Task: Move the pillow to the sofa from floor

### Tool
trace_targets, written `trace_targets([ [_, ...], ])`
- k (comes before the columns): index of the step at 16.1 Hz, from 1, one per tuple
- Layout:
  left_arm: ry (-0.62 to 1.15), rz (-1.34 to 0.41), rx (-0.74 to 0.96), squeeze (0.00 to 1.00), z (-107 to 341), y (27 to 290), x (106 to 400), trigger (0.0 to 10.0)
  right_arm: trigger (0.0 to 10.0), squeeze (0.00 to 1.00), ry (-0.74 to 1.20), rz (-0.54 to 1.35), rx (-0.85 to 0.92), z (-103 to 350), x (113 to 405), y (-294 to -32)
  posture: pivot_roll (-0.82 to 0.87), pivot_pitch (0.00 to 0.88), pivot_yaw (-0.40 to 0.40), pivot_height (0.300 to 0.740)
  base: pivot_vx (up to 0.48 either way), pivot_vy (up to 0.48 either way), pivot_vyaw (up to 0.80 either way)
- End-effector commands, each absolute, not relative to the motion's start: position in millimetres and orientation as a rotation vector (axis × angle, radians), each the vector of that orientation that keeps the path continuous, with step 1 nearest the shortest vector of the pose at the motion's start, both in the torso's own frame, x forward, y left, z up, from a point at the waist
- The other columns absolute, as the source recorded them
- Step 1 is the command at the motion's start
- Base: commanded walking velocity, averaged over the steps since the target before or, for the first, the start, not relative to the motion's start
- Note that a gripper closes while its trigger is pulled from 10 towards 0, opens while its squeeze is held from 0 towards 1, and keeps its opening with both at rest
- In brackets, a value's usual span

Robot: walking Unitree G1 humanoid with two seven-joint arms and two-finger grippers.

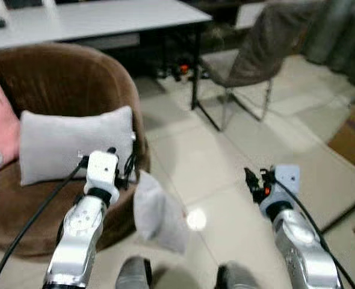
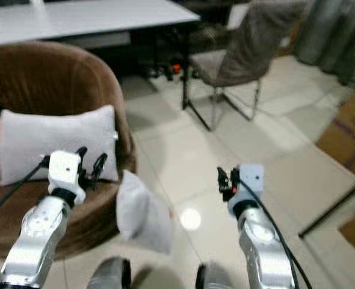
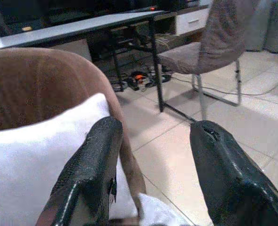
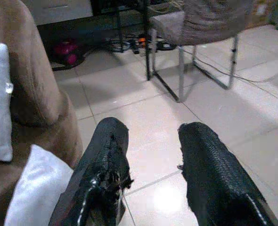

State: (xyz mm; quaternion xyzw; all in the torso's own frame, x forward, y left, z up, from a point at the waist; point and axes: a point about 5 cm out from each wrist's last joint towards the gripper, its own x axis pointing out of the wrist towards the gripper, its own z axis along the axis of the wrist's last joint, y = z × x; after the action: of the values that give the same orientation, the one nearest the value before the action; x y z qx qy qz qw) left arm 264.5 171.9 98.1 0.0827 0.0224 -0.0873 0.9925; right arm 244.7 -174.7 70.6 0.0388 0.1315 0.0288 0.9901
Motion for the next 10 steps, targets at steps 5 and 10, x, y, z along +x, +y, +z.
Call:
trace_targets([
  [5, 0.052, -0.156, 0.148, 0.00, 95.6, 171.9, 260.7, 10.0, 10.0, 0.00, 0.263, 0.074, 0.045, 73.3, 248.9, -175.3, 0.06, 0.000, 0.000, 0.590, 0.000, 0.000, 0.00],
  [10, 0.052, -0.161, 0.134, 0.00, 96.2, 173.0, 258.5, 10.0, 10.0, 0.00, 0.270, 0.088, 0.023, 71.6, 250.6, -174.4, 0.06, 0.000, -0.001, 0.590, 0.245, 0.000, 0.00],
])
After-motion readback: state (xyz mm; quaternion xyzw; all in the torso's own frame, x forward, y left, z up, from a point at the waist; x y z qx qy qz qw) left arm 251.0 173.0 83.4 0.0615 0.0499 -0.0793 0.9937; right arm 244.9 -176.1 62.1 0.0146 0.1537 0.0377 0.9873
